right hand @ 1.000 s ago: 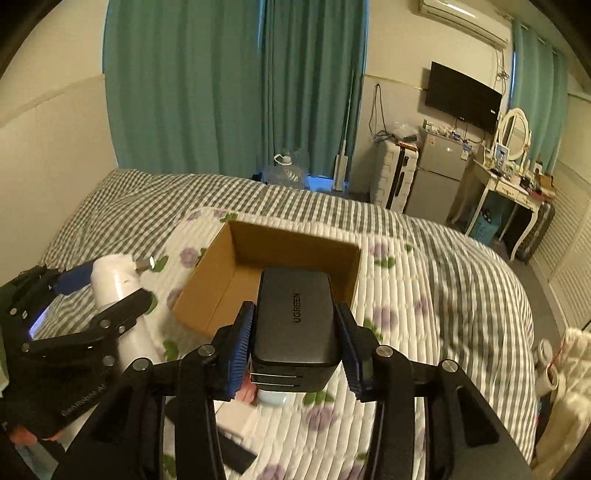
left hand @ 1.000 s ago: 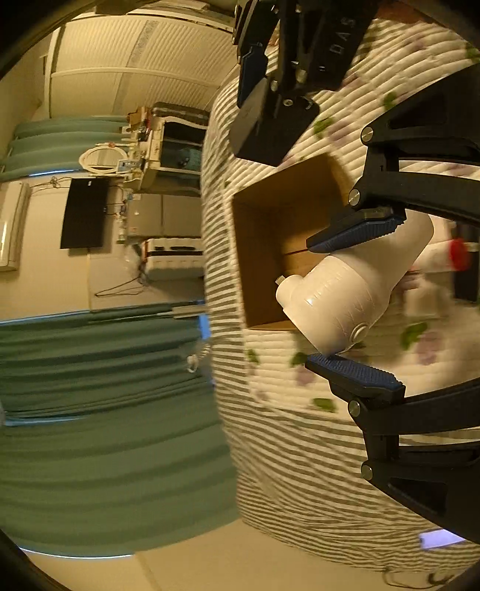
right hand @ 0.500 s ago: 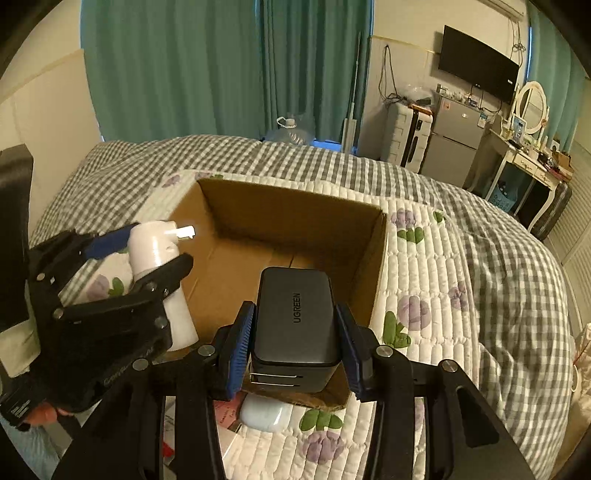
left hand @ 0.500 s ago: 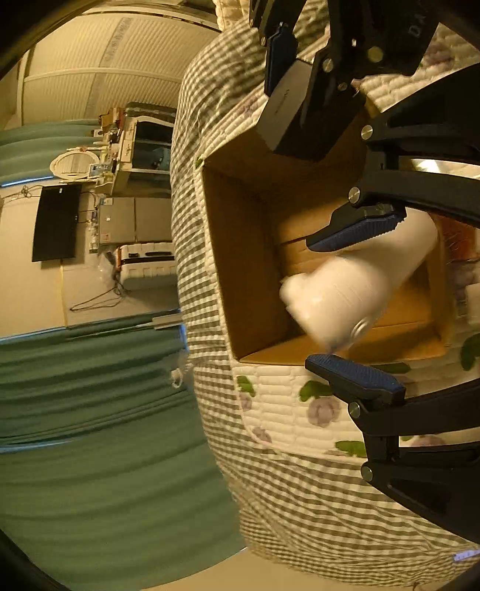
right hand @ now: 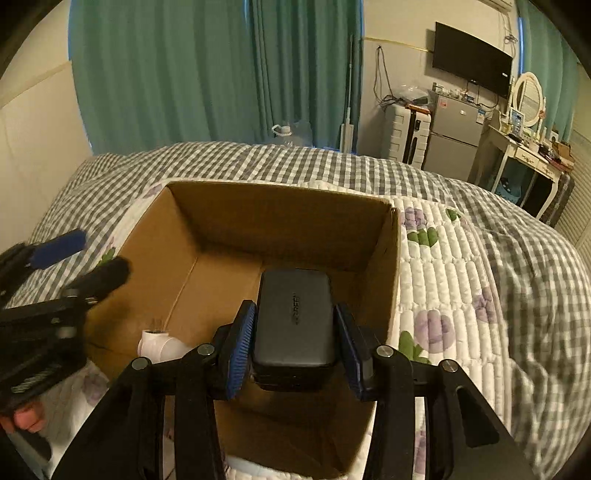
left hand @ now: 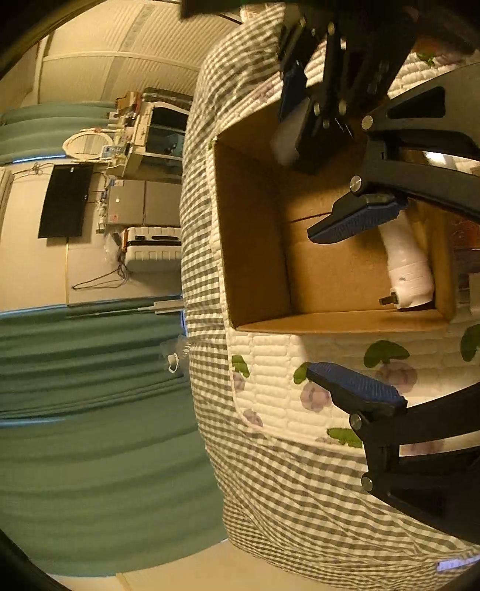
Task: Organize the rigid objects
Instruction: 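Lower the white device into the box with the left gripper while the right gripper drops the power bank in, then withdraw both grippers from the box back toward the items, then grasp the red-capped white bottle with the left gripper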
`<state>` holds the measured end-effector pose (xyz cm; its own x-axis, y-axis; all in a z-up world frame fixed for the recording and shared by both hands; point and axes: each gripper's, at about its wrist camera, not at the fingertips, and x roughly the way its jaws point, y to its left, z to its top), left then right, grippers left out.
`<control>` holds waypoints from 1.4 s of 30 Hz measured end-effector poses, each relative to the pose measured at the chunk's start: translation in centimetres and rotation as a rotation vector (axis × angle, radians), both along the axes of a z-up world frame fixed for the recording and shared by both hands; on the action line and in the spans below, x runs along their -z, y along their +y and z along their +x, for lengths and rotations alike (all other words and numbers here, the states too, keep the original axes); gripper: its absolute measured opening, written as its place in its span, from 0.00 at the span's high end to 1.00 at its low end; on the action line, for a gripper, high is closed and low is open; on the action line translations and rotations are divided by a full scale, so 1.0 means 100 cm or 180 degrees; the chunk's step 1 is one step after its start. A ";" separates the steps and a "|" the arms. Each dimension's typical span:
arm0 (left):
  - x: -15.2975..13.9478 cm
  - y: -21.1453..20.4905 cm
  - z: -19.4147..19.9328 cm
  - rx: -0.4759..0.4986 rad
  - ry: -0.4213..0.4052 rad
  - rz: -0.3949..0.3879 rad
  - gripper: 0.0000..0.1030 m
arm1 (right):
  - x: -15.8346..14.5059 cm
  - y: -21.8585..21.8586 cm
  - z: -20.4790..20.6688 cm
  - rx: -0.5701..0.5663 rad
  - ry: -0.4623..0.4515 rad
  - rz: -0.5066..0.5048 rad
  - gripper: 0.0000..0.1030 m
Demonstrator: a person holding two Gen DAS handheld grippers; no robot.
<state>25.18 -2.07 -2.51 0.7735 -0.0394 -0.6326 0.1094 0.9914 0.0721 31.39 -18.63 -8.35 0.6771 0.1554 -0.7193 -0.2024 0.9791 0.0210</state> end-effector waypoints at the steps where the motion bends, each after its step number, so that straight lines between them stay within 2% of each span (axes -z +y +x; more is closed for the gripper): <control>1: -0.003 0.002 -0.005 0.0000 -0.0007 -0.0024 0.32 | -0.003 -0.002 -0.004 0.0029 -0.0053 -0.0009 0.45; 3: -0.008 0.005 -0.018 0.0020 -0.0009 -0.0067 0.22 | -0.011 -0.005 -0.014 0.0036 -0.0068 0.0008 0.42; 7: -0.016 0.007 -0.048 0.0010 -0.0004 -0.0035 0.17 | -0.027 -0.011 -0.045 0.0073 -0.0072 -0.0094 0.40; 8: -0.016 0.008 -0.056 -0.0002 0.0017 -0.0016 0.13 | -0.031 -0.012 -0.056 0.0095 -0.0108 -0.0149 0.36; 9: -0.016 0.007 -0.063 -0.0023 0.0036 0.0005 0.12 | -0.035 -0.014 -0.065 0.0107 -0.0134 -0.0178 0.31; 14: -0.001 0.012 -0.107 -0.0132 0.0172 0.0069 0.12 | -0.040 -0.017 -0.115 0.0125 -0.0185 -0.0256 0.25; 15: 0.003 0.013 -0.112 -0.0151 0.0184 0.0068 0.12 | -0.037 -0.017 -0.124 0.0129 -0.0157 -0.0261 0.22; 21: 0.038 0.008 -0.140 -0.0155 0.0394 -0.0020 0.12 | -0.004 -0.011 -0.160 0.0093 -0.0052 -0.0209 0.20; 24: 0.058 0.001 -0.144 -0.0270 0.0514 0.0031 0.12 | 0.019 -0.012 -0.161 0.0131 0.0051 -0.0231 0.20; 27: 0.070 -0.002 -0.143 -0.0255 0.0616 -0.0041 0.12 | 0.040 -0.020 -0.154 0.0226 0.0248 -0.0224 0.20; 32: 0.084 -0.017 -0.136 -0.0174 0.0680 -0.0040 0.14 | 0.049 -0.039 -0.149 0.0407 0.0362 -0.0042 0.20; 34: 0.093 -0.022 -0.130 -0.0188 0.0737 0.0002 0.18 | 0.052 -0.043 -0.148 0.0425 0.0416 0.0013 0.20; 36: 0.101 -0.024 -0.125 -0.0194 0.0815 0.0006 0.33 | 0.055 -0.043 -0.147 0.0448 0.0449 0.0023 0.20; 37: 0.106 -0.024 -0.123 -0.0187 0.0870 -0.0031 0.35 | 0.056 -0.043 -0.146 0.0453 0.0459 0.0007 0.20; 40: 0.113 -0.025 -0.119 -0.0115 0.0907 -0.0146 0.52 | 0.059 -0.037 -0.145 0.0421 0.0486 -0.0064 0.20; 41: 0.113 -0.027 -0.119 -0.0038 0.0892 -0.0158 0.63 | 0.061 -0.034 -0.144 0.0404 0.0497 -0.0102 0.20; 42: 0.113 -0.027 -0.120 -0.0033 0.0878 -0.0160 0.63 | 0.062 -0.032 -0.144 0.0390 0.0504 -0.0141 0.20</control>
